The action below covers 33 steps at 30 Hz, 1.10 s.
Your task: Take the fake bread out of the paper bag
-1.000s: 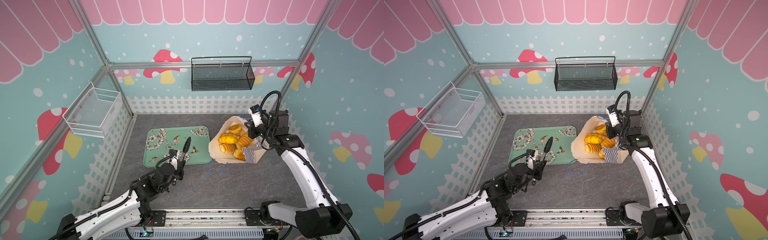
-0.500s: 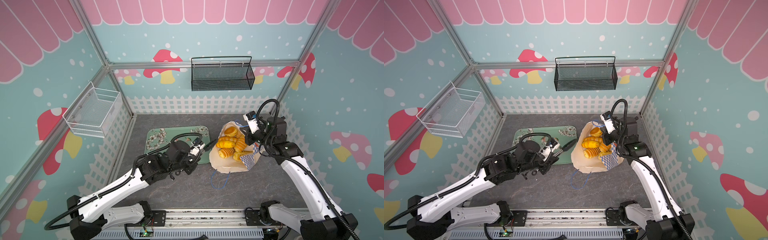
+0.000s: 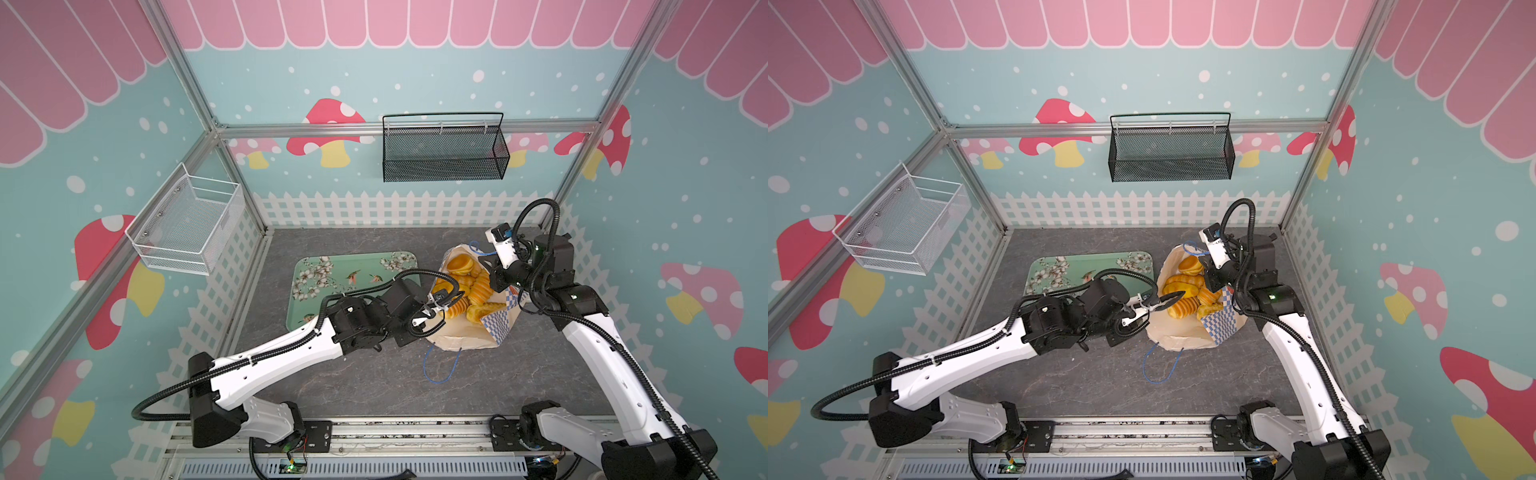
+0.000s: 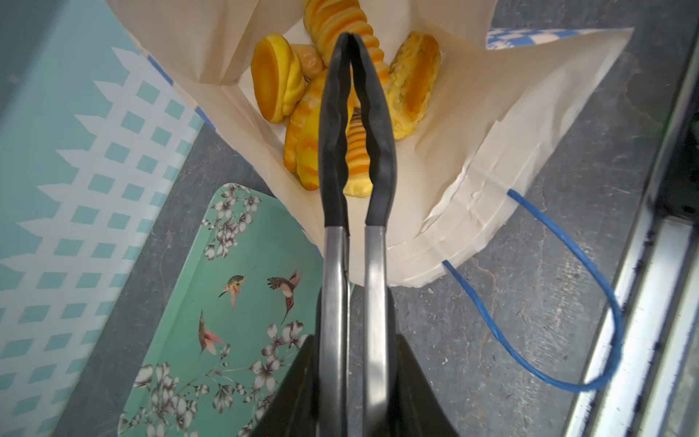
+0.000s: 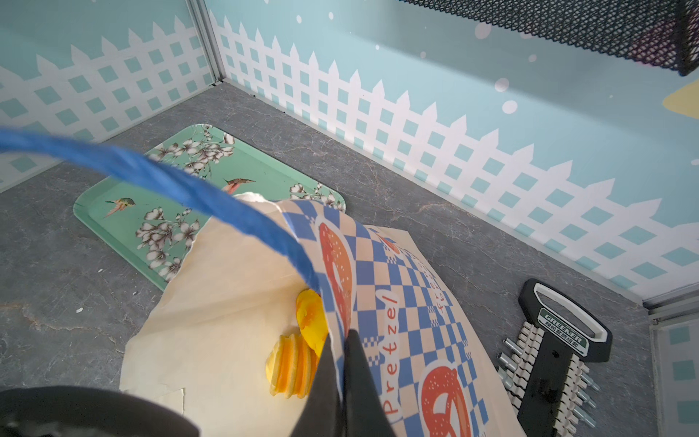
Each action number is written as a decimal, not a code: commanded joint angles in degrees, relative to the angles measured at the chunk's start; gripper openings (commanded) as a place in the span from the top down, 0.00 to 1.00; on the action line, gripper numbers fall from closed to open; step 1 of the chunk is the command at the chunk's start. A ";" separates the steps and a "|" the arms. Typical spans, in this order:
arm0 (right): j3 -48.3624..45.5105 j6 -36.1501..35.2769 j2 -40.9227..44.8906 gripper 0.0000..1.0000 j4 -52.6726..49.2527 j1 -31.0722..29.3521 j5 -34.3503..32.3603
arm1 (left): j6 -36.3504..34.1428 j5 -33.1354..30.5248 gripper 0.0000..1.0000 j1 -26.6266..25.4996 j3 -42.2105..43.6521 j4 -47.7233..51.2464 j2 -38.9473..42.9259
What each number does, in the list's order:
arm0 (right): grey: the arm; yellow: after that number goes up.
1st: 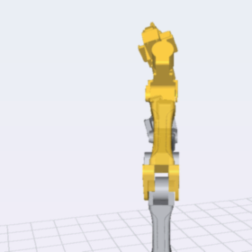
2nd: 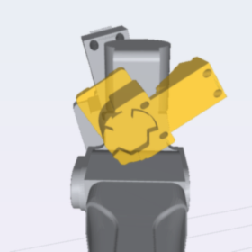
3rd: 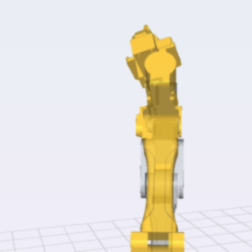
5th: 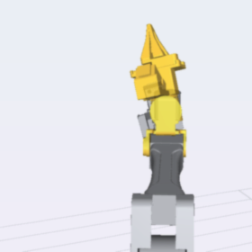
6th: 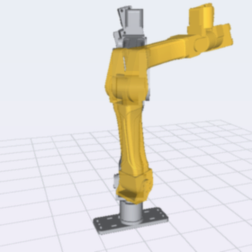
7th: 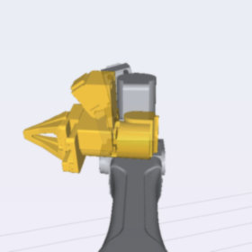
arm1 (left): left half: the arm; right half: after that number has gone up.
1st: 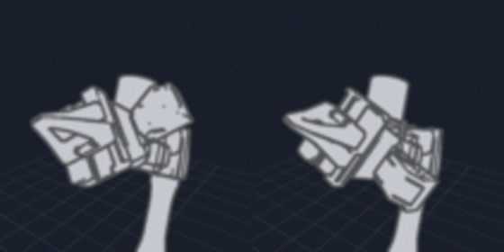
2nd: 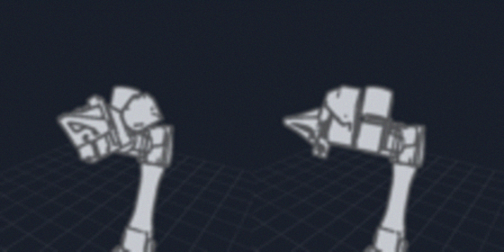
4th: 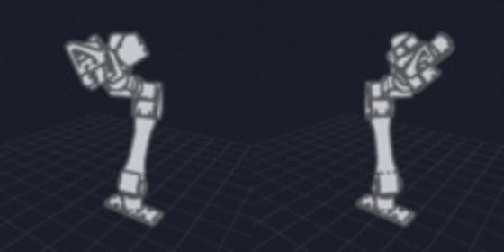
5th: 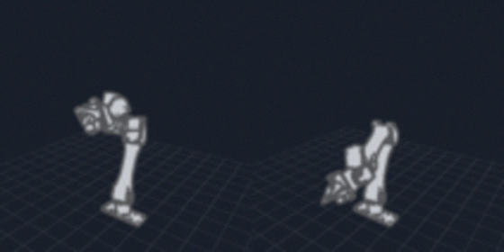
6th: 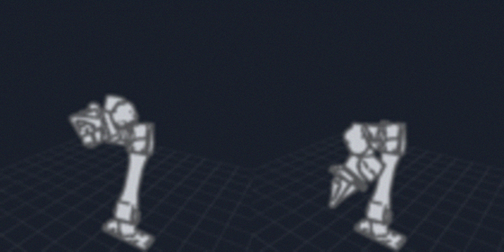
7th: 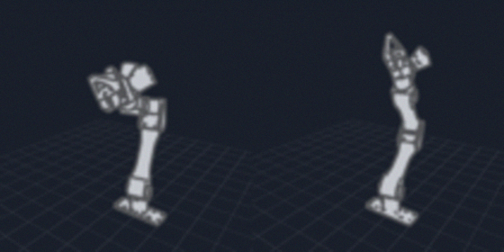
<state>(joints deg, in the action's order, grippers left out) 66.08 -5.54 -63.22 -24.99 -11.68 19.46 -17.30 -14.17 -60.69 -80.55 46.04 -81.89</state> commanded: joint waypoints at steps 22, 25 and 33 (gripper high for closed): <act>1.42 -0.70 2.82 1.00 0.90 -0.30 0.65 | 15.53 0.69 0.55 -1.75 -20.68 8.05 -18.11; 1.09 0.40 3.02 1.00 1.42 -0.28 -0.54 | 21.96 2.34 0.55 -2.02 -21.50 8.39 -18.77; -0.34 4.15 3.89 1.00 4.41 -0.27 -1.67 | 35.01 -0.80 0.55 -4.48 -19.43 3.92 -20.68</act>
<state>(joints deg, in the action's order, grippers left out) 66.00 -3.68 -61.08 -25.45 -11.70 17.98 10.46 -13.85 -63.79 -99.79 52.84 -101.41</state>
